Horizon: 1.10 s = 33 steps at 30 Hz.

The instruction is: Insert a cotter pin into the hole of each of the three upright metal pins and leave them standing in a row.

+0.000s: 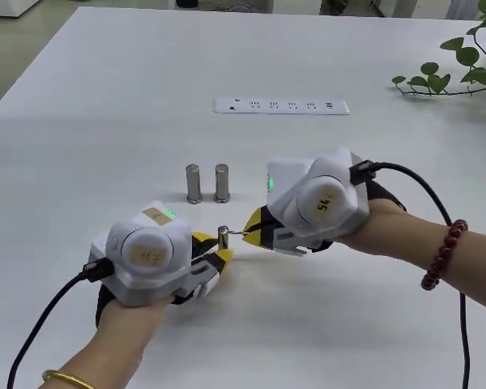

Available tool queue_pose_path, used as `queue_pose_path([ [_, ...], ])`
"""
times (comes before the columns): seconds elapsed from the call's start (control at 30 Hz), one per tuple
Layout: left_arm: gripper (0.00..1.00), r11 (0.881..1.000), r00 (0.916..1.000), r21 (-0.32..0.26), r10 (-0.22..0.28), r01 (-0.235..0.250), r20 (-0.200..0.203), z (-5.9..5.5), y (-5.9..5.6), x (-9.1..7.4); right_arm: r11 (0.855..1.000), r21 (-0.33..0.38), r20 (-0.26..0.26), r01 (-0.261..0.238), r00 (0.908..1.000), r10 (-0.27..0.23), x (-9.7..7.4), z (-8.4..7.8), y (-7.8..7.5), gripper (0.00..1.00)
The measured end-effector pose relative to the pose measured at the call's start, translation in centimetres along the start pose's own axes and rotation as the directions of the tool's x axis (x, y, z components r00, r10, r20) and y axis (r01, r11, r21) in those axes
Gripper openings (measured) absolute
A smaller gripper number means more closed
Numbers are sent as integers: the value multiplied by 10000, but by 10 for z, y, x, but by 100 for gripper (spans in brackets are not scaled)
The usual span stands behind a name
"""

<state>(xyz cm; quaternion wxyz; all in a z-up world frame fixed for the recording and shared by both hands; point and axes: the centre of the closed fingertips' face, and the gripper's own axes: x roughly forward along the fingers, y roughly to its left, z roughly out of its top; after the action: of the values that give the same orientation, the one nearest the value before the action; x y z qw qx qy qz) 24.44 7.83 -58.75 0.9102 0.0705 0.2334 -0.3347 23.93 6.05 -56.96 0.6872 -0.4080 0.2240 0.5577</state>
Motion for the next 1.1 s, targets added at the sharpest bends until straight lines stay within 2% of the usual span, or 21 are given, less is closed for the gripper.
queue_pose_path([
  [0.23, 6, 10000, 10000, 23, -27, 26, 29, 1, -1, 1, 9996, 289, -29, 34, 10000, -33, -1, 2, 1, 0],
  [0.43, 6, 9987, 9998, 470, -213, 213, -9, 1, -3, 1, 9996, -276, -8, 68, 10000, -68, 0, 5, 2, 0],
  [0.97, 6, 9988, 9997, 428, -238, 236, 39, 1, -3, 3, 9988, -487, 117, -19, 9999, 25, 4, 13, 4, 0],
  [1.1, 6, 9989, 9997, 415, -229, 227, 41, 1, -4, 3, 9980, -618, 121, 101, 9999, -94, 2, 14, 3, 0],
])
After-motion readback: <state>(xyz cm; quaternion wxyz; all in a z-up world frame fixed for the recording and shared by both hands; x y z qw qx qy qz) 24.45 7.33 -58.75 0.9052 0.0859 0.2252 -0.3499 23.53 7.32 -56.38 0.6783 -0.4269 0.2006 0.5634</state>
